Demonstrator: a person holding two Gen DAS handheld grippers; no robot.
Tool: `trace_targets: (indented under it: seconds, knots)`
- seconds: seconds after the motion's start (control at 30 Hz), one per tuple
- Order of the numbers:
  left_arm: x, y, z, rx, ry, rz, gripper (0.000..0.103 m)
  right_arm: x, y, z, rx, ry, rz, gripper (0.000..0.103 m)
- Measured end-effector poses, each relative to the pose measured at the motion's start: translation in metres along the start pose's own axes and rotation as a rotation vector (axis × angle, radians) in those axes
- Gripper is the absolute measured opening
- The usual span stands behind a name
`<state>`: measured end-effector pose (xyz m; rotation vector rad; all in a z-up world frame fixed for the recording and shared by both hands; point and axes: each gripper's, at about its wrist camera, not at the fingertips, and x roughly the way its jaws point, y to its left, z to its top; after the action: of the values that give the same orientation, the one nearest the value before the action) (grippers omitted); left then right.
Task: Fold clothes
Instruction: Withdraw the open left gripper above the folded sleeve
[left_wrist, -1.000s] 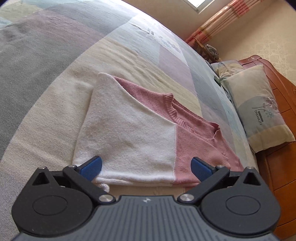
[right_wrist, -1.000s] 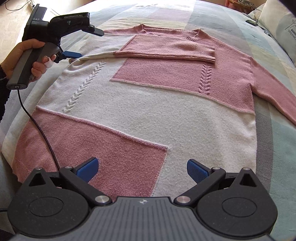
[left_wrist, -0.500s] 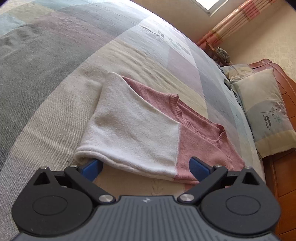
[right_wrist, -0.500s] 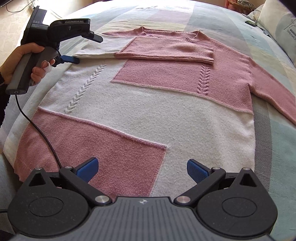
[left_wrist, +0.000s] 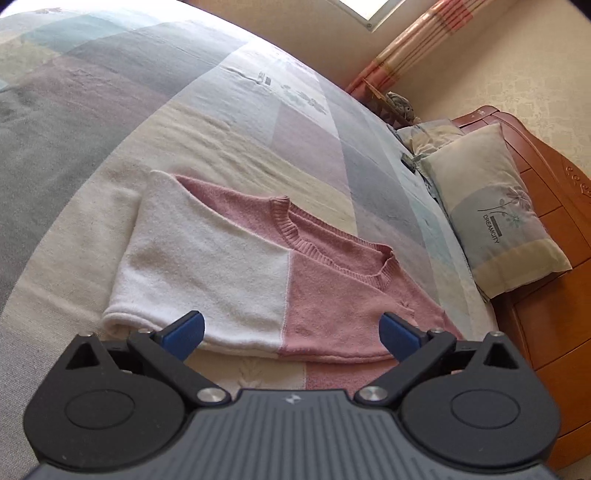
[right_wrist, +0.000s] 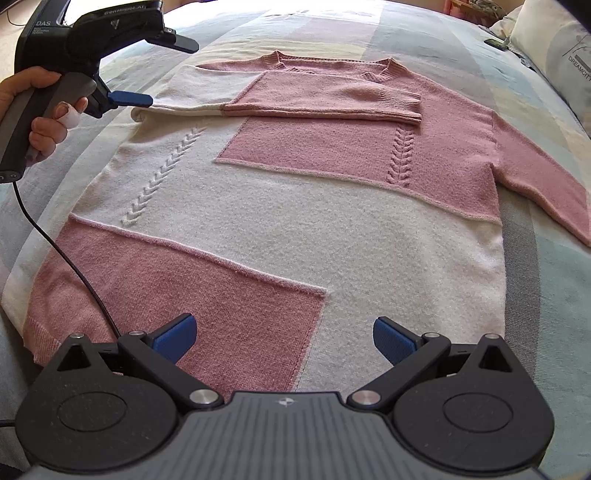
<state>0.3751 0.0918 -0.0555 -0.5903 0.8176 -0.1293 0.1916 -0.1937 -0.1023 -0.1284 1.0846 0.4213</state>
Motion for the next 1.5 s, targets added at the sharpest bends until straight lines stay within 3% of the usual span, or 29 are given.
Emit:
trace_targets:
  seconds: [0.13, 0.23, 0.33, 0.57, 0.7, 0.87, 1.0, 1.27, 1.37, 1.5]
  knots:
    - [0.029, 0.022, -0.003, -0.063, 0.029, 0.120, 0.100, 0.000, 0.004, 0.001, -0.012, -0.004, 0.018, 0.103]
    - [0.031, 0.037, -0.013, -0.062, 0.006, 0.109, 0.100, 0.001, 0.005, 0.002, -0.012, -0.002, 0.014, 0.103]
    - [0.016, 0.023, -0.012, -0.046, -0.001, 0.121, 0.100, 0.000, 0.002, 0.003, -0.004, -0.008, 0.024, 0.103]
    - [-0.029, -0.051, -0.027, 0.300, -0.104, 0.152, 0.102, 0.013, 0.004, 0.007, -0.002, 0.012, 0.017, 0.103]
    - [-0.030, -0.076, -0.050, 0.426, -0.077, 0.092, 0.102, 0.028, 0.004, 0.003, -0.005, 0.045, 0.001, 0.103]
    - [-0.020, -0.090, -0.074, 0.497, -0.026, 0.060, 0.102, 0.030, 0.000, -0.004, -0.024, -0.006, 0.001, 0.103]
    - [-0.042, -0.095, -0.084, 0.558, 0.026, 0.056, 0.102, 0.032, -0.002, -0.007, -0.022, -0.036, 0.000, 0.103]
    - [-0.132, -0.081, -0.079, 0.595, 0.041, 0.133, 0.102, 0.036, 0.008, -0.006, -0.034, -0.034, -0.065, 0.103]
    - [-0.127, -0.076, -0.085, 0.583, 0.043, 0.131, 0.102, 0.035, 0.008, -0.009, -0.036, -0.053, -0.066, 0.103]
    - [-0.087, -0.077, -0.097, 0.563, 0.067, 0.060, 0.102, 0.033, 0.008, -0.019, -0.051, -0.115, -0.063, 0.103]
